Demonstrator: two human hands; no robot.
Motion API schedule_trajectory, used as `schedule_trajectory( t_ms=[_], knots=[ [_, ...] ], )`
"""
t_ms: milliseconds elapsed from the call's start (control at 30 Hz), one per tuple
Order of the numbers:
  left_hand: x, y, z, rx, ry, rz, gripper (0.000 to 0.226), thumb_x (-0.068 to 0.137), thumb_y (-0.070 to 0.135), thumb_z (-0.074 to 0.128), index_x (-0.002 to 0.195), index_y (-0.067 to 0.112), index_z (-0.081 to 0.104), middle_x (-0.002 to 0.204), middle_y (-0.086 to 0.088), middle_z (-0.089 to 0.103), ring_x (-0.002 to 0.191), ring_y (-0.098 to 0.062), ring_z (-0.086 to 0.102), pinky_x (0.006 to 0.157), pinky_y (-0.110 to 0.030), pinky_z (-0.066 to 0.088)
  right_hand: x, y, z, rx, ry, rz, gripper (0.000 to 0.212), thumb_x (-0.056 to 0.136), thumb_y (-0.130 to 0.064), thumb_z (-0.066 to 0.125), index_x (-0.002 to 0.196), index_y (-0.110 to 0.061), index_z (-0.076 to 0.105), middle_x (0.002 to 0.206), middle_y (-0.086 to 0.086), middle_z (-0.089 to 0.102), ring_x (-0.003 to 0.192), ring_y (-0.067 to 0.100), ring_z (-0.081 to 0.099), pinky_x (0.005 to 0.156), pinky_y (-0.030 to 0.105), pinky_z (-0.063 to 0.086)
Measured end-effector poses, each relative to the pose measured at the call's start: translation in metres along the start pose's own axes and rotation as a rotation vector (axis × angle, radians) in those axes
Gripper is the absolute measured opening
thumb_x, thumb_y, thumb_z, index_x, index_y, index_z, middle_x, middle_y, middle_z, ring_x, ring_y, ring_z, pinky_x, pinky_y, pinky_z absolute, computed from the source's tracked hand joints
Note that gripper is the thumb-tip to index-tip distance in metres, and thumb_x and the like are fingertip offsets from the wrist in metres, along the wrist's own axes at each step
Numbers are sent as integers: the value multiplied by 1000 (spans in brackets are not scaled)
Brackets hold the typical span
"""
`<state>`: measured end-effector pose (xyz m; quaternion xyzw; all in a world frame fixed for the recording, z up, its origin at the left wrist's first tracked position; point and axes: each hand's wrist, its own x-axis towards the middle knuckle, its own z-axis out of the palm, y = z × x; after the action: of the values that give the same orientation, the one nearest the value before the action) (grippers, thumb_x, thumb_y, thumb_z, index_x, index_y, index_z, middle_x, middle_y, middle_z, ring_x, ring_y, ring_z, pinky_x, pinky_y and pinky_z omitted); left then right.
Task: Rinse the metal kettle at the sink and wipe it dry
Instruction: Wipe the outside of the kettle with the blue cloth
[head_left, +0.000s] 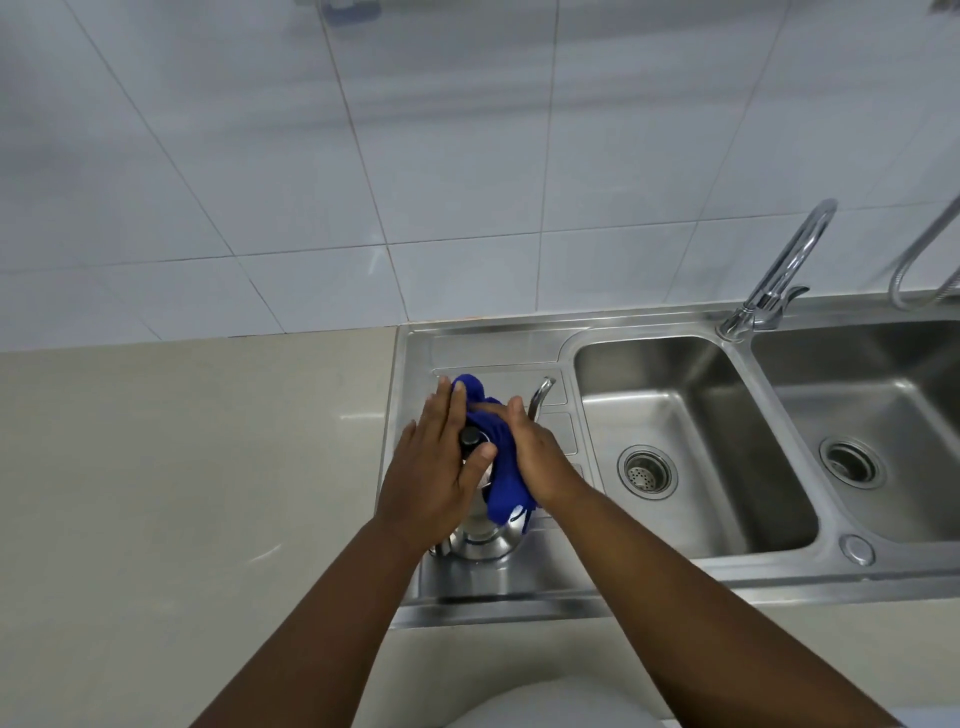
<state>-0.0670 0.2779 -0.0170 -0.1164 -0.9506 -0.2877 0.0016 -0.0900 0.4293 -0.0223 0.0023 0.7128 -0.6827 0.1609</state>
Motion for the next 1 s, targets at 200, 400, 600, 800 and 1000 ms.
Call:
schedule_trajectory(
  t_ms=[200, 400, 600, 800, 1000],
  knots=[
    [9, 13, -2, 123, -71, -267, 98, 73, 83, -5, 152, 25, -10, 161, 3, -17, 149, -19, -12, 122, -48, -1, -52, 44, 36, -74, 214, -153, 75, 81, -82, 22, 147, -46, 21, 159, -13, 22, 146, 7, 21, 120, 46, 24],
    [5, 10, -1, 60, 18, -104, 86, 77, 78, -11, 151, 36, -2, 163, 8, -7, 149, -13, -9, 123, -44, 2, -78, 46, 60, -264, 282, -231, 79, 83, -79, 9, 151, -39, 0, 162, -16, -10, 149, 3, -7, 122, 44, 14],
    [6, 10, -2, 61, 9, -83, 83, 78, 77, -13, 150, 35, -8, 163, 6, -10, 149, -13, -12, 122, -46, 1, -13, -4, 21, -66, 185, -72, 64, 89, -70, 15, 120, -41, 62, 116, -8, 68, 107, 5, 62, 97, 35, 47],
    [14, 9, -3, 189, 31, -174, 96, 72, 82, -15, 152, 29, -10, 161, -1, -16, 148, -21, -18, 120, -49, -10, -43, 21, 45, 32, 306, -63, 76, 77, -86, 22, 138, -45, 39, 145, -7, 45, 132, 11, 45, 108, 41, 41],
    [15, 8, 1, 97, 35, -236, 96, 73, 84, -4, 152, 30, -5, 163, -1, -11, 148, -18, -18, 121, -48, -9, -79, 27, 70, -32, 287, -122, 76, 72, -89, 14, 141, -58, 3, 160, -26, -2, 145, -8, -3, 117, 28, 13]
  ],
)
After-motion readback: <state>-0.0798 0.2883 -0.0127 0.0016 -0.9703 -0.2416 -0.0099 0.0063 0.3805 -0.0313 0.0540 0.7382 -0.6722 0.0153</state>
